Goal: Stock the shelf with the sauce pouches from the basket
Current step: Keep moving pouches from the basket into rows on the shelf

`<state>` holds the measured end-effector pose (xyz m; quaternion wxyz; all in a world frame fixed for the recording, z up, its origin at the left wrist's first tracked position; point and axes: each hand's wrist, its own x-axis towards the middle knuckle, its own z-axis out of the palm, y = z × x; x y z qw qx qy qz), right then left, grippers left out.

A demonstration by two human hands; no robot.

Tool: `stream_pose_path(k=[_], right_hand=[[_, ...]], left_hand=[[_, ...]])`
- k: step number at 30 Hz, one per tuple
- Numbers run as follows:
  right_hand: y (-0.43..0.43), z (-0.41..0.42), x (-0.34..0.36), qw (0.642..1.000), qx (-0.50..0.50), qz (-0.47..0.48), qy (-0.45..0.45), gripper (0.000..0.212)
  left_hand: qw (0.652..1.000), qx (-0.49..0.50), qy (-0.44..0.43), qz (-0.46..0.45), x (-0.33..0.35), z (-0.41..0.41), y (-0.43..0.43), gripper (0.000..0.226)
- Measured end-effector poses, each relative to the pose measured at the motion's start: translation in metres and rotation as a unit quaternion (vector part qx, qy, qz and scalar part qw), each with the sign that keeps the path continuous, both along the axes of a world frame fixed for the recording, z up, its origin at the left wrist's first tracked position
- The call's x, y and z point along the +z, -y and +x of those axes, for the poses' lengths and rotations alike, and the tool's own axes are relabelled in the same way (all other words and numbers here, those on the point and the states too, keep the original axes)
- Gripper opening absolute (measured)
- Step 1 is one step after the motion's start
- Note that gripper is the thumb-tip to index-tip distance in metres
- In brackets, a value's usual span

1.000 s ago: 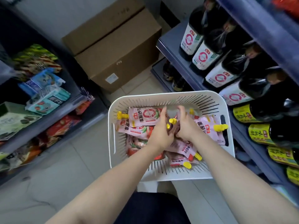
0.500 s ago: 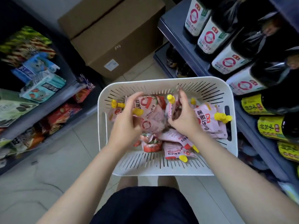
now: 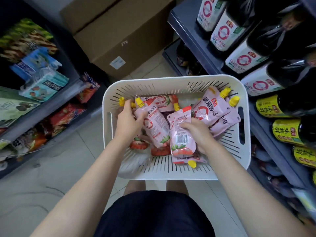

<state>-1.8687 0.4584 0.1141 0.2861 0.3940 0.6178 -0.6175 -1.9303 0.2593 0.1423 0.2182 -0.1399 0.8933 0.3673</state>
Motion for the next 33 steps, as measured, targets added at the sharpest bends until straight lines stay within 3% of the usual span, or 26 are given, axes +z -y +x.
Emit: stream_pose_path(k=[2, 4, 5, 9, 12, 14, 17, 19, 21, 24, 26, 27, 29, 31, 33], right_hand=[[0.005, 0.004, 0.001, 0.994, 0.044, 0.100, -0.003, 0.054], [0.009, 0.006, 0.003, 0.986, 0.082, 0.145, -0.008, 0.094], [0.009, 0.006, 0.005, 0.985, 0.091, 0.145, -0.019, 0.101], [0.005, 0.005, 0.012, 0.986, 0.104, 0.122, -0.035, 0.093], [0.016, 0.005, 0.029, 0.977, 0.134, 0.128, -0.107, 0.091], [0.028, 0.006, 0.043, 0.953, 0.215, 0.158, -0.146, 0.099], [0.036, 0.009, 0.060, 0.912, 0.311, 0.242, -0.112, 0.108], [0.036, 0.011, 0.064, 0.878, 0.354, 0.315, -0.074, 0.101], [0.031, 0.013, 0.052, 0.858, 0.394, 0.323, -0.060, 0.089], [0.022, 0.009, 0.035, 0.908, 0.373, 0.188, -0.043, 0.048], [0.010, 0.005, 0.025, 0.931, 0.287, 0.218, -0.058, 0.028], [0.003, 0.002, 0.020, 0.922, 0.274, 0.266, -0.064, 0.027], [-0.005, 0.000, 0.013, 0.887, 0.326, 0.323, -0.051, 0.046], [-0.005, -0.004, 0.009, 0.841, 0.414, 0.349, -0.013, 0.057], [-0.004, -0.011, 0.009, 0.816, 0.455, 0.356, 0.014, 0.061]], left_hand=[[0.999, -0.030, -0.021, -0.007, -0.001, 0.003, -0.006, 0.021], [0.997, -0.061, -0.043, -0.015, -0.003, 0.006, -0.011, 0.019], [0.997, -0.068, -0.045, -0.013, -0.006, 0.007, -0.011, 0.021], [0.997, -0.079, -0.022, 0.013, -0.014, 0.009, -0.005, 0.029], [0.991, -0.129, -0.046, 0.003, -0.011, 0.012, -0.003, 0.024], [0.979, -0.185, -0.082, -0.017, -0.001, 0.016, -0.007, 0.016], [0.960, -0.252, -0.100, -0.066, 0.020, 0.021, -0.018, 0.019], [0.950, -0.285, -0.071, -0.108, 0.037, 0.021, -0.024, 0.021], [0.935, -0.317, -0.027, -0.156, 0.053, 0.018, -0.027, 0.012], [0.928, -0.312, 0.019, -0.201, 0.073, 0.013, -0.027, 0.027], [0.935, -0.289, 0.021, -0.203, 0.081, 0.012, -0.020, 0.018], [0.940, -0.274, 0.017, -0.201, 0.086, 0.013, -0.014, 0.009], [0.951, -0.244, 0.019, -0.187, 0.091, 0.017, -0.002, 0.038], [0.971, -0.197, 0.039, -0.130, 0.091, 0.019, 0.005, 0.044], [0.982, -0.158, 0.080, -0.062, 0.082, 0.018, 0.003, 0.054]])
